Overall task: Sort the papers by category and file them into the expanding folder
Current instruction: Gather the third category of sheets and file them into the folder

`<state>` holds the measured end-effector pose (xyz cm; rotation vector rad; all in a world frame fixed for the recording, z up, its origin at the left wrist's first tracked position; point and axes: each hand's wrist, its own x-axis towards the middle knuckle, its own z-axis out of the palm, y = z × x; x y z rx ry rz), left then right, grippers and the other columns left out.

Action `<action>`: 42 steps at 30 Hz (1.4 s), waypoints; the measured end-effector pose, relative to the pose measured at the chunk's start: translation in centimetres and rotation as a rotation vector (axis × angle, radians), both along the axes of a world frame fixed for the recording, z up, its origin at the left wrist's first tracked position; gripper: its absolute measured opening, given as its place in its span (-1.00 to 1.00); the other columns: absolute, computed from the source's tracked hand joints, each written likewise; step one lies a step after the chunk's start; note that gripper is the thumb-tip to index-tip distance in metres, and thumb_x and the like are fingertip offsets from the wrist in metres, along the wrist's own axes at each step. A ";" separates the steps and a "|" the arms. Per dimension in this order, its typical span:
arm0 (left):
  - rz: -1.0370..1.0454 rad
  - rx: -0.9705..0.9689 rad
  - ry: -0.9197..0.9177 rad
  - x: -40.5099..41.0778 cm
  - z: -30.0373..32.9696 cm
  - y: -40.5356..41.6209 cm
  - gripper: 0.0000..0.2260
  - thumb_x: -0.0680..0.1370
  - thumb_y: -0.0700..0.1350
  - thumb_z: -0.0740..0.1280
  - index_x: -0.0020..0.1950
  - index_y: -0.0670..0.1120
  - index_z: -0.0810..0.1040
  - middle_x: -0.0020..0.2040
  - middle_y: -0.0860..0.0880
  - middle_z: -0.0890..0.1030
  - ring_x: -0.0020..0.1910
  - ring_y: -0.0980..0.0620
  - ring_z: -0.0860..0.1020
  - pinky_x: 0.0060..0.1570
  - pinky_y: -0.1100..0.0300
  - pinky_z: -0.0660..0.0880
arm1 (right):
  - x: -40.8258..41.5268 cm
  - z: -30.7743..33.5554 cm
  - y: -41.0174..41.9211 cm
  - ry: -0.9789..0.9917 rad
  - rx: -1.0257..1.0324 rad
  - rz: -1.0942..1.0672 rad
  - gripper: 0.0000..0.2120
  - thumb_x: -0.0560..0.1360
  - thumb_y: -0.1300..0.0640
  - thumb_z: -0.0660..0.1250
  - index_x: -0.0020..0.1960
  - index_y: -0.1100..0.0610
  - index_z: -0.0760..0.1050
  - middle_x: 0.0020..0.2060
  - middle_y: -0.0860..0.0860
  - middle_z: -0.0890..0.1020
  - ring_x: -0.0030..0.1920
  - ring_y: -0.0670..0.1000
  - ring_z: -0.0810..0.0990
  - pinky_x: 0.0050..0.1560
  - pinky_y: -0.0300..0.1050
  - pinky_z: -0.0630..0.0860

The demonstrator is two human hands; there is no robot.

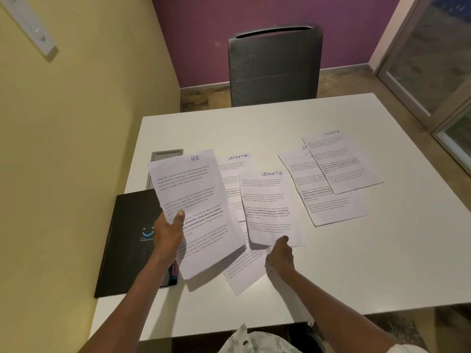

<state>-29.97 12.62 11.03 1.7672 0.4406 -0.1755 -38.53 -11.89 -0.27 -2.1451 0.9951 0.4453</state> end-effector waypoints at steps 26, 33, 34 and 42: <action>0.128 0.110 0.016 2.4 2.2 -0.5 -0.71 0.64 -0.14 0.27 0.37 -0.10 0.44 0.26 -0.11 0.57 0.22 -0.14 0.56 0.00 0.00 0.52 | 1.9 20.9 -11.6 0.085 1.326 -0.419 -0.20 0.07 0.58 0.45 0.30 0.38 0.35 -0.06 0.36 0.51 -0.43 0.02 0.52 -0.53 -0.23 0.53; 0.235 0.121 0.068 0.8 2.5 -3.4 -0.71 0.64 -0.17 0.27 0.36 -0.13 0.43 0.29 -0.16 0.54 0.28 -0.23 0.52 0.06 -0.08 0.49 | 0.3 26.8 -17.9 0.040 1.294 -0.179 -0.79 0.17 0.52 0.38 -0.21 0.39 0.60 -0.12 0.29 0.60 -0.44 -0.02 0.47 -0.52 -0.33 0.47; 0.246 0.122 0.073 0.5 2.5 -4.0 -0.71 0.64 -0.17 0.27 0.36 -0.14 0.42 0.29 -0.17 0.54 0.28 -0.24 0.52 0.09 -0.11 0.49 | 0.3 27.0 -18.9 0.006 1.266 -0.154 -0.84 0.24 0.54 0.35 -0.33 0.33 0.60 -0.16 0.26 0.60 -0.44 -0.03 0.47 -0.49 -0.34 0.48; 0.289 0.103 0.050 -1.3 2.5 -9.3 -0.69 0.64 -0.18 0.28 0.38 -0.14 0.44 0.33 -0.15 0.54 0.32 -0.24 0.50 0.22 -0.16 0.46 | 2.5 18.6 -26.6 -0.042 0.989 -0.166 -0.79 0.42 0.50 0.33 0.02 0.32 0.53 -0.30 0.15 0.60 -0.41 -0.02 0.56 -0.47 -0.29 0.53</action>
